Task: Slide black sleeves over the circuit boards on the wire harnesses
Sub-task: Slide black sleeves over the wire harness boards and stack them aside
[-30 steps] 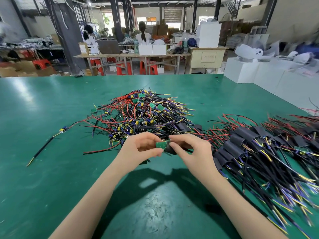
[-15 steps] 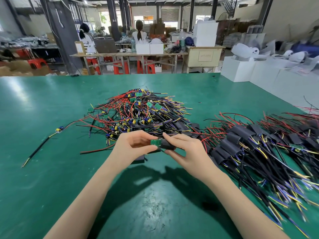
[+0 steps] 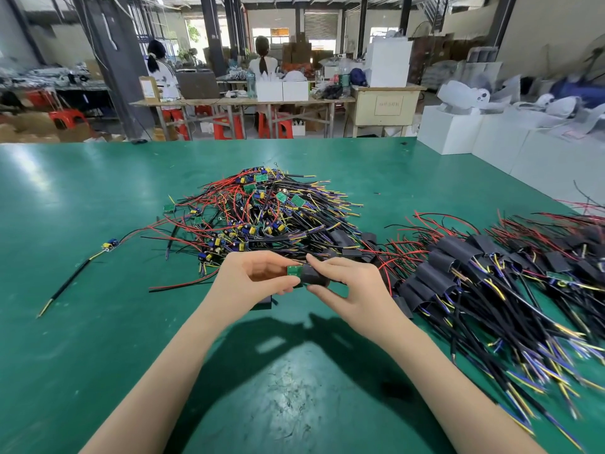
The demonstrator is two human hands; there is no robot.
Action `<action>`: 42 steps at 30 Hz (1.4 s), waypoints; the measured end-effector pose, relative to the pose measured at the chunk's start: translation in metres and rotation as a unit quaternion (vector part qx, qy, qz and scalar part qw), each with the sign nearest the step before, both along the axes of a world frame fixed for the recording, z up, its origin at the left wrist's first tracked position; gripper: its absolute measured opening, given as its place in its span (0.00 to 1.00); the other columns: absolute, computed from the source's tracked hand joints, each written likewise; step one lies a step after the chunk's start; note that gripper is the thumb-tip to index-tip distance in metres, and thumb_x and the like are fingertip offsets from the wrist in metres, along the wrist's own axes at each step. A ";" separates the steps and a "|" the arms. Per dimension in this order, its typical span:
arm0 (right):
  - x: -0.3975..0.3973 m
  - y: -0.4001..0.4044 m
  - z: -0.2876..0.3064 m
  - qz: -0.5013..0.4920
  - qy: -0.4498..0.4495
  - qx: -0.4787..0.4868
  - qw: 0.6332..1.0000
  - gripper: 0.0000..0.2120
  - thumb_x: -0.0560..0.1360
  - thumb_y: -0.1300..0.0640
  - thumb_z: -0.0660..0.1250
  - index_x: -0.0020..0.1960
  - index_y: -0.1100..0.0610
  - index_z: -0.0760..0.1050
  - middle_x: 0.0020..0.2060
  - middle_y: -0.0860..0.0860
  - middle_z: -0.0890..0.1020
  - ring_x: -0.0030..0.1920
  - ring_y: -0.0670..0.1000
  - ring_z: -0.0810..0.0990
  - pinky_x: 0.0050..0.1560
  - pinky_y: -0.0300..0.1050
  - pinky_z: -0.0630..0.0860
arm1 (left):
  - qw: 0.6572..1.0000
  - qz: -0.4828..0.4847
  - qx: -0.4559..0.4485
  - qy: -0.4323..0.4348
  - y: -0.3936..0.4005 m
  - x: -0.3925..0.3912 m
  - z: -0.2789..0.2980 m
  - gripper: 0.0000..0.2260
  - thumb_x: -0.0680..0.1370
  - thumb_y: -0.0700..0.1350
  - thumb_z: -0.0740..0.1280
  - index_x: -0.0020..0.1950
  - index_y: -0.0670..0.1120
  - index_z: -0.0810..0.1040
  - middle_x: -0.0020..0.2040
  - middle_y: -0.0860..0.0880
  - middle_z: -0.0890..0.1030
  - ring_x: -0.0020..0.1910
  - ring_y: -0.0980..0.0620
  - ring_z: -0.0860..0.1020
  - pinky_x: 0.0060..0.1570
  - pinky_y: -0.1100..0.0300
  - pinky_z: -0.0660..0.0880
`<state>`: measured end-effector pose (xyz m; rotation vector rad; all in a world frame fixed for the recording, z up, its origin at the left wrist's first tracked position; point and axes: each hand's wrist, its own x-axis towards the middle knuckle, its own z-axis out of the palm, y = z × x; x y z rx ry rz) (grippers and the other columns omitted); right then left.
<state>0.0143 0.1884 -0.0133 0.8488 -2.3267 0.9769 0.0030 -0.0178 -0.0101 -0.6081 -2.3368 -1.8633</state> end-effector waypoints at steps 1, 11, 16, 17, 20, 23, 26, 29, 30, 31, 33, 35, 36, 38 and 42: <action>0.000 0.000 0.000 -0.002 -0.001 0.001 1.000 0.19 0.73 0.61 0.72 0.63 0.61 0.77 0.45 0.54 0.83 0.45 0.53 0.81 0.50 0.45 0.74 | 1.000 0.002 0.005 0.006 0.002 0.000 -0.001 0.11 0.70 0.35 0.75 0.47 0.50 0.85 0.37 0.46 0.85 0.35 0.54 0.82 0.40 0.64 0.78; 0.001 -0.001 -0.001 -0.055 0.007 -0.011 0.998 0.24 0.73 0.55 0.72 0.67 0.59 0.74 0.53 0.52 0.83 0.53 0.53 0.80 0.57 0.49 0.74 | 0.998 0.006 0.052 0.021 -0.001 -0.003 0.000 0.11 0.72 0.32 0.72 0.52 0.43 0.84 0.44 0.46 0.86 0.41 0.54 0.83 0.45 0.66 0.77; 0.002 0.001 -0.004 -0.092 0.002 0.039 0.995 0.19 0.78 0.59 0.65 0.68 0.60 0.72 0.47 0.53 0.82 0.49 0.58 0.78 0.52 0.53 0.71 | 0.993 0.020 0.110 -0.043 0.000 -0.006 -0.004 0.12 0.66 0.43 0.76 0.48 0.43 0.82 0.42 0.43 0.85 0.40 0.46 0.84 0.44 0.63 0.79; 0.002 0.000 -0.005 -0.089 -0.004 0.042 0.995 0.20 0.78 0.61 0.64 0.69 0.61 0.71 0.46 0.54 0.81 0.49 0.58 0.77 0.52 0.54 0.71 | 0.992 0.019 0.114 -0.044 0.001 -0.007 -0.006 0.11 0.66 0.43 0.76 0.47 0.43 0.83 0.42 0.42 0.85 0.39 0.47 0.84 0.44 0.63 0.79; 0.005 -0.005 -0.005 -0.093 -0.015 0.025 0.995 0.22 0.78 0.62 0.62 0.71 0.61 0.67 0.47 0.53 0.80 0.50 0.56 0.74 0.53 0.53 0.68 | 0.991 0.030 0.123 -0.035 0.001 -0.009 -0.008 0.09 0.66 0.44 0.77 0.45 0.45 0.84 0.40 0.42 0.85 0.39 0.48 0.84 0.42 0.63 0.79; 0.006 -0.011 -0.007 -0.091 -0.018 0.027 0.995 0.21 0.80 0.61 0.58 0.73 0.60 0.65 0.45 0.50 0.76 0.50 0.54 0.72 0.51 0.49 0.64 | 0.988 0.027 0.147 -0.040 -0.001 -0.010 -0.009 0.08 0.67 0.44 0.76 0.45 0.46 0.85 0.40 0.42 0.86 0.40 0.48 0.85 0.42 0.63 0.79; 0.005 -0.013 -0.008 -0.069 -0.049 0.011 0.996 0.22 0.81 0.62 0.56 0.75 0.60 0.62 0.45 0.50 0.75 0.49 0.57 0.73 0.51 0.53 0.68 | 0.980 0.015 0.187 -0.062 0.002 -0.009 -0.011 0.09 0.65 0.44 0.76 0.44 0.46 0.86 0.42 0.42 0.86 0.40 0.47 0.85 0.42 0.63 0.79; 0.004 -0.012 -0.008 -0.046 -0.084 -0.033 0.995 0.21 0.81 0.64 0.56 0.74 0.59 0.62 0.53 0.58 0.80 0.54 0.59 0.76 0.56 0.54 0.70 | 0.974 0.010 0.210 -0.080 0.006 -0.008 -0.012 0.09 0.62 0.44 0.76 0.42 0.46 0.86 0.41 0.43 0.85 0.38 0.48 0.84 0.41 0.64 0.79; 0.004 -0.012 -0.009 -0.041 -0.096 -0.048 0.993 0.21 0.81 0.64 0.56 0.74 0.59 0.63 0.55 0.60 0.80 0.55 0.60 0.76 0.57 0.51 0.69 | 0.973 0.010 0.213 -0.086 0.006 -0.008 -0.012 0.09 0.62 0.44 0.77 0.41 0.45 0.86 0.40 0.43 0.85 0.37 0.49 0.84 0.40 0.64 0.79; 0.004 -0.012 -0.010 -0.038 -0.109 -0.061 0.991 0.21 0.81 0.65 0.56 0.74 0.59 0.64 0.55 0.61 0.80 0.54 0.60 0.77 0.56 0.47 0.69 | 0.972 0.010 0.215 -0.091 0.007 -0.008 -0.013 0.09 0.61 0.43 0.77 0.41 0.45 0.86 0.40 0.43 0.85 0.36 0.49 0.84 0.40 0.64 0.79; 0.003 -0.011 -0.011 -0.039 -0.140 -0.074 0.987 0.22 0.81 0.66 0.57 0.74 0.57 0.63 0.53 0.62 0.80 0.52 0.58 0.77 0.51 0.41 0.67 | 0.971 0.010 0.217 -0.100 0.008 -0.007 -0.013 0.09 0.61 0.43 0.77 0.40 0.45 0.86 0.40 0.44 0.85 0.36 0.49 0.84 0.40 0.64 0.79; 0.003 -0.012 -0.010 -0.033 -0.169 -0.087 0.981 0.23 0.80 0.65 0.57 0.74 0.55 0.63 0.51 0.59 0.81 0.46 0.50 0.76 0.47 0.36 0.66 | 0.972 0.009 0.211 -0.099 0.007 -0.008 -0.014 0.10 0.61 0.43 0.79 0.40 0.45 0.86 0.41 0.44 0.85 0.37 0.49 0.84 0.40 0.64 0.79; 0.004 -0.012 -0.009 -0.027 -0.171 -0.097 0.980 0.22 0.81 0.64 0.58 0.74 0.55 0.64 0.50 0.55 0.82 0.43 0.43 0.75 0.46 0.31 0.66 | 0.974 0.010 0.205 -0.094 0.006 -0.009 -0.014 0.11 0.61 0.43 0.81 0.41 0.46 0.86 0.41 0.45 0.86 0.37 0.50 0.83 0.41 0.64 0.78; 0.004 -0.012 -0.007 -0.024 -0.150 -0.104 0.983 0.19 0.81 0.59 0.59 0.72 0.56 0.67 0.48 0.48 0.84 0.43 0.38 0.78 0.47 0.30 0.69 | 0.978 0.017 0.191 -0.087 0.003 -0.011 -0.014 0.12 0.61 0.45 0.81 0.42 0.47 0.86 0.41 0.45 0.86 0.37 0.50 0.84 0.41 0.64 0.78; 0.004 -0.011 -0.003 -0.056 -0.106 -0.128 0.985 0.17 0.79 0.60 0.64 0.67 0.57 0.73 0.50 0.56 0.85 0.52 0.55 0.82 0.56 0.49 0.74 | 0.980 0.020 0.178 -0.083 0.001 -0.011 -0.013 0.11 0.62 0.47 0.79 0.43 0.47 0.86 0.41 0.44 0.86 0.38 0.49 0.84 0.41 0.64 0.79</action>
